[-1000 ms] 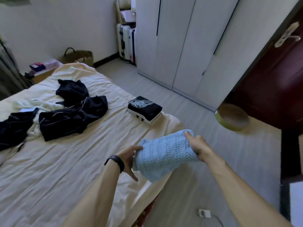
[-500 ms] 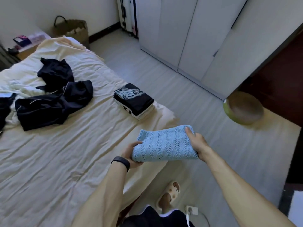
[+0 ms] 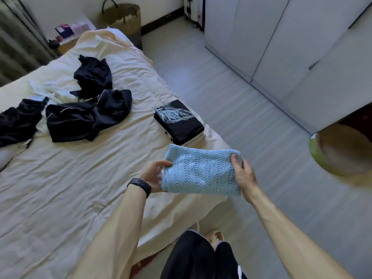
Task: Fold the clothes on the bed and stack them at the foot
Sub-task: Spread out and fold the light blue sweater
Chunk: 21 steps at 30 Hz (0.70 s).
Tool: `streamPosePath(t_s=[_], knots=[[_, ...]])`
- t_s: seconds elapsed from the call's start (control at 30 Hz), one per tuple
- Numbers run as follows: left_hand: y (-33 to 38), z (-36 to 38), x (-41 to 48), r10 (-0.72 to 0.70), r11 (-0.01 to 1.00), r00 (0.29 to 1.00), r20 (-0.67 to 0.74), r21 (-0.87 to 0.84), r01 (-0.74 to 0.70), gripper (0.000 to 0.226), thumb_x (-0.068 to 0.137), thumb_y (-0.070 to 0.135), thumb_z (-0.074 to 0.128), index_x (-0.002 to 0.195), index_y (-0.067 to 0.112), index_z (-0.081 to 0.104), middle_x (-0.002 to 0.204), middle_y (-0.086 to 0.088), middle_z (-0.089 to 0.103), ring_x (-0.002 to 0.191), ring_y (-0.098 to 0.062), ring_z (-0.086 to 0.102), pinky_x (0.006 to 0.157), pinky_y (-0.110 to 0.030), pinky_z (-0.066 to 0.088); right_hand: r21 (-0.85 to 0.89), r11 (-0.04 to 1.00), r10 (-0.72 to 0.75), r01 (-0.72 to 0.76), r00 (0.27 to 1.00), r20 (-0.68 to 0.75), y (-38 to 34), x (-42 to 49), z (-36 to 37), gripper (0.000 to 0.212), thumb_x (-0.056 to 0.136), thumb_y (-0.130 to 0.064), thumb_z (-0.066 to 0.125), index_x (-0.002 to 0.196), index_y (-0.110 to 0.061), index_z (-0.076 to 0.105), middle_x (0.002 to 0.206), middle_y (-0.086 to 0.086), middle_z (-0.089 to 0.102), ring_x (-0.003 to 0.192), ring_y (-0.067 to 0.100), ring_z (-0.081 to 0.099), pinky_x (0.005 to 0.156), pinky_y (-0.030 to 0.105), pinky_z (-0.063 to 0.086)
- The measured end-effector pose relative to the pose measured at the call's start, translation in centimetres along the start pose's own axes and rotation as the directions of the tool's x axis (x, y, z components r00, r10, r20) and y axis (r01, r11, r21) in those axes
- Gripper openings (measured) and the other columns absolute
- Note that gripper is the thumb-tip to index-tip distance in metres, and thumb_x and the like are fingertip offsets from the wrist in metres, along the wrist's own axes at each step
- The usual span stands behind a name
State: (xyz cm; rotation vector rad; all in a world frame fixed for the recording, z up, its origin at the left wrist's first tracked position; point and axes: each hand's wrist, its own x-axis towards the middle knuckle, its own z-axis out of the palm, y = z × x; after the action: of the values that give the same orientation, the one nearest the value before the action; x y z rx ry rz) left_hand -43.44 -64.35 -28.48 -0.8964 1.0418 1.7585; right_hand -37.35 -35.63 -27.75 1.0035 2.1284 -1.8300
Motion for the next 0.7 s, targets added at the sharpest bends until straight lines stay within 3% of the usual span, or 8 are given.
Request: streamPosePath(t_s=[0.13, 0.23, 0.33, 0.43, 0.5, 0.57, 0.63, 0.7], knots=[[5.0, 0.4, 1.8, 0.063, 0.988, 0.997, -0.04, 0.143, -0.057, 0.028, 0.087, 0.014, 0.053, 0.114, 0.015, 0.06, 0.103, -0.011, 0.07, 0.08, -0.029, 0.07, 0.073, -0.04, 0.059, -0.012, 0.999, -0.03, 0.03, 1.0, 0.009, -1.6, 3.4, 2.4, 0.015, 0.103, -0.035, 0.058, 0.099, -0.025, 0.068, 0.091, -0.012, 0.07, 0.088, 0.007, 0.065, 0.078, 0.028, 0.05], [11.3, 1.7, 4.5, 0.226, 0.94, 0.968, -0.107, 0.283, -0.189, 0.018, 0.092, 0.002, 0.043, 0.101, 0.015, 0.052, 0.097, -0.013, 0.063, 0.072, -0.027, 0.067, 0.061, -0.036, 0.059, -0.056, 0.998, -0.021, 0.019, 0.999, -0.03, -2.8, 6.3, 5.4, 0.014, 0.104, -0.034, 0.055, 0.1, -0.023, 0.06, 0.092, -0.006, 0.065, 0.093, 0.019, 0.062, 0.078, 0.033, 0.048], [18.4, 2.8, 8.4, 0.412, 0.784, 0.901, -0.134, 0.557, -0.275, 0.017, 0.085, 0.008, 0.054, 0.1, 0.015, 0.056, 0.098, -0.012, 0.062, 0.086, -0.029, 0.062, 0.074, -0.037, 0.053, -0.033, 0.999, 0.029, -0.032, 0.994, -0.101, -3.4, 9.6, 9.6, 0.025, 0.105, -0.036, 0.051, 0.114, -0.013, 0.056, 0.1, 0.005, 0.066, 0.099, 0.03, 0.063, 0.082, 0.037, 0.048], [25.5, 3.4, 12.4, 0.452, 0.66, 0.885, -0.113, 0.71, -0.246, 0.037, 0.065, 0.021, 0.059, 0.102, 0.019, 0.063, 0.098, -0.009, 0.066, 0.092, -0.028, 0.061, 0.08, -0.036, 0.051, -0.013, 0.995, 0.1, -0.103, 0.985, -0.141, -4.4, 13.6, 14.0, 0.027, 0.106, -0.036, 0.048, 0.115, -0.01, 0.05, 0.104, 0.009, 0.064, 0.097, 0.031, 0.062, 0.075, 0.031, 0.041], [29.2, 3.4, 15.3, 0.455, 0.581, 0.884, -0.102, 0.787, -0.209, 0.047, 0.056, 0.026, 0.057, 0.103, 0.025, 0.066, 0.102, -0.009, 0.067, 0.098, -0.03, 0.062, 0.09, -0.042, 0.052, 0.015, 0.987, 0.162, -0.161, 0.972, -0.17, -4.9, 15.9, 16.4, 0.031, 0.107, -0.036, 0.048, 0.12, -0.008, 0.048, 0.112, 0.012, 0.061, 0.103, 0.031, 0.061, 0.084, 0.035, 0.047], [32.3, 3.4, 18.0, 0.455, 0.528, 0.887, -0.079, 0.826, -0.197, 0.042, 0.056, 0.03, 0.058, 0.096, 0.038, 0.067, 0.099, 0.0, 0.067, 0.1, -0.026, 0.061, 0.093, -0.041, 0.051, 0.049, 0.979, 0.202, -0.197, 0.962, -0.184, -5.4, 18.0, 18.4, 0.033, 0.107, -0.037, 0.048, 0.124, -0.008, 0.047, 0.117, 0.012, 0.061, 0.107, 0.031, 0.06, 0.09, 0.037, 0.048], [34.8, 3.4, 20.3, 0.446, 0.492, 0.894, -0.046, 0.847, -0.202, 0.037, 0.059, 0.033, 0.061, 0.092, 0.048, 0.066, 0.099, 0.006, 0.066, 0.096, -0.019, 0.06, 0.087, -0.035, 0.051, 0.068, 0.972, 0.234, -0.224, 0.947, -0.219, -5.4, 19.9, 20.0, 0.037, 0.106, -0.036, 0.048, 0.129, -0.007, 0.047, 0.125, 0.014, 0.061, 0.116, 0.032, 0.059, 0.095, 0.036, 0.047], [36.0, 3.1, 22.9, 0.466, 0.446, 0.884, -0.044, 0.874, -0.191, 0.039, 0.069, 0.032, 0.069, 0.104, 0.049, 0.067, 0.102, 0.005, 0.065, 0.091, -0.014, 0.06, 0.077, -0.029, 0.05, 0.097, 0.965, 0.259, -0.244, 0.942, -0.212, -4.7, 21.6, 21.2, 0.048, 0.106, -0.035, 0.049, 0.142, -0.003, 0.042, 0.14, 0.018, 0.056, 0.128, 0.033, 0.054, 0.106, 0.041, 0.045]])
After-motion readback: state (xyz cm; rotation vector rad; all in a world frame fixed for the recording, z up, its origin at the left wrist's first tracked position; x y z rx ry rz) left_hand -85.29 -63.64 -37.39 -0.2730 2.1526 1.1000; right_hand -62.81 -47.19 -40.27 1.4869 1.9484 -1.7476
